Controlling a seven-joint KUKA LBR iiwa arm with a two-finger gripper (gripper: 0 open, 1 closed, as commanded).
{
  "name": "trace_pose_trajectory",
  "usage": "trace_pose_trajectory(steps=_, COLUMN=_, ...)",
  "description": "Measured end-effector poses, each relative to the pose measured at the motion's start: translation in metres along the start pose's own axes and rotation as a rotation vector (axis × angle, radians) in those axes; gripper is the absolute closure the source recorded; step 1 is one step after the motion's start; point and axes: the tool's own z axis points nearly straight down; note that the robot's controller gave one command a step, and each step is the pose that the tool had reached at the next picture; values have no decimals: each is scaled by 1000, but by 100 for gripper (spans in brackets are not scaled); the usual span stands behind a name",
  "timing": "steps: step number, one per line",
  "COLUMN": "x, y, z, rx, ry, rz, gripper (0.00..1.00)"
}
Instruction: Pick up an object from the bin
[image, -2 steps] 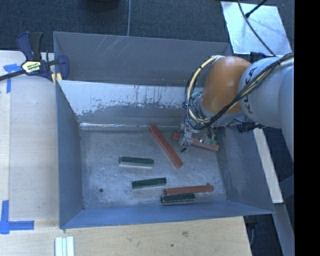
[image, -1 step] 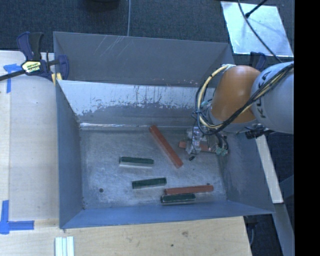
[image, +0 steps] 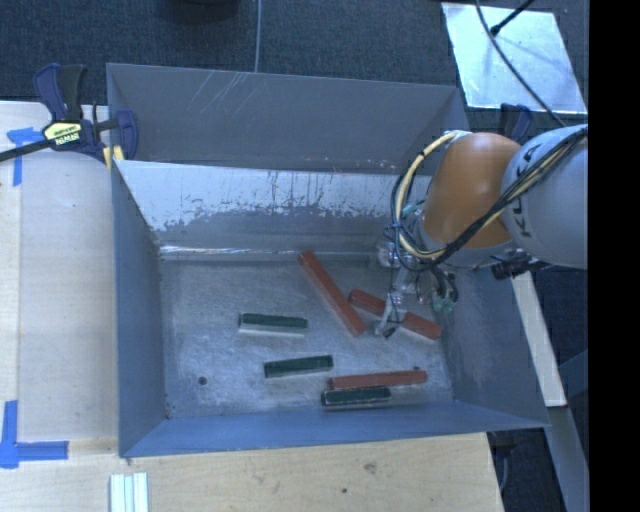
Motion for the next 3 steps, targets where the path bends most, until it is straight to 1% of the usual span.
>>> trace_pose_trajectory(steps=1, x=0, y=0, z=0, rx=0, ry=-1, rz=0, gripper=100)
trace_pose_trajectory(steps=2, x=-9, y=3, z=-118, rx=1, ry=-9, rz=-85, gripper=100)
trace_pose_trajectory(steps=3, x=-7, y=3, z=-113, rx=0, ry=0, rz=-83, gripper=0)
